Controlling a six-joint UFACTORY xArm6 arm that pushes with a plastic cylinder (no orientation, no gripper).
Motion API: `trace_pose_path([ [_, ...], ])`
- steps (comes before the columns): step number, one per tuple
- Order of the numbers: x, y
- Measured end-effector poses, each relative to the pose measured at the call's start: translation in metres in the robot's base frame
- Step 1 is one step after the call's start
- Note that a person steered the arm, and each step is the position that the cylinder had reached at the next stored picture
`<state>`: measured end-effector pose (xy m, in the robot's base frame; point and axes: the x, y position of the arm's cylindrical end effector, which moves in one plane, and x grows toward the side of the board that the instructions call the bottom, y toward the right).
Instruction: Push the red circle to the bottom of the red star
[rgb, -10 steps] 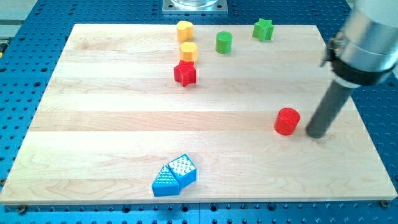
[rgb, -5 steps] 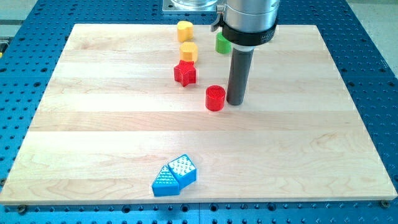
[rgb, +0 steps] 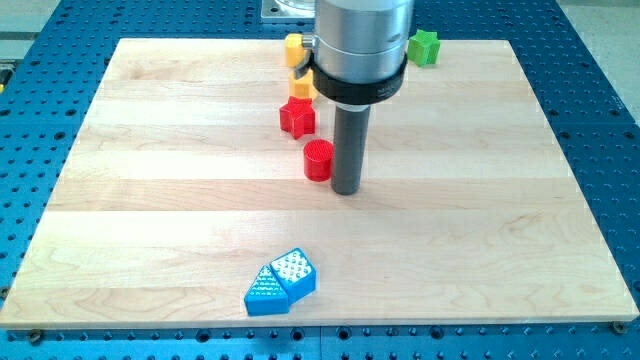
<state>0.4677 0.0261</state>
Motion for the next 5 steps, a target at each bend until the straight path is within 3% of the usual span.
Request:
trace_pose_path([
  [2, -0.016, -0.013],
  [3, -0.016, -0.054],
  [5, 0.037, 0.032],
])
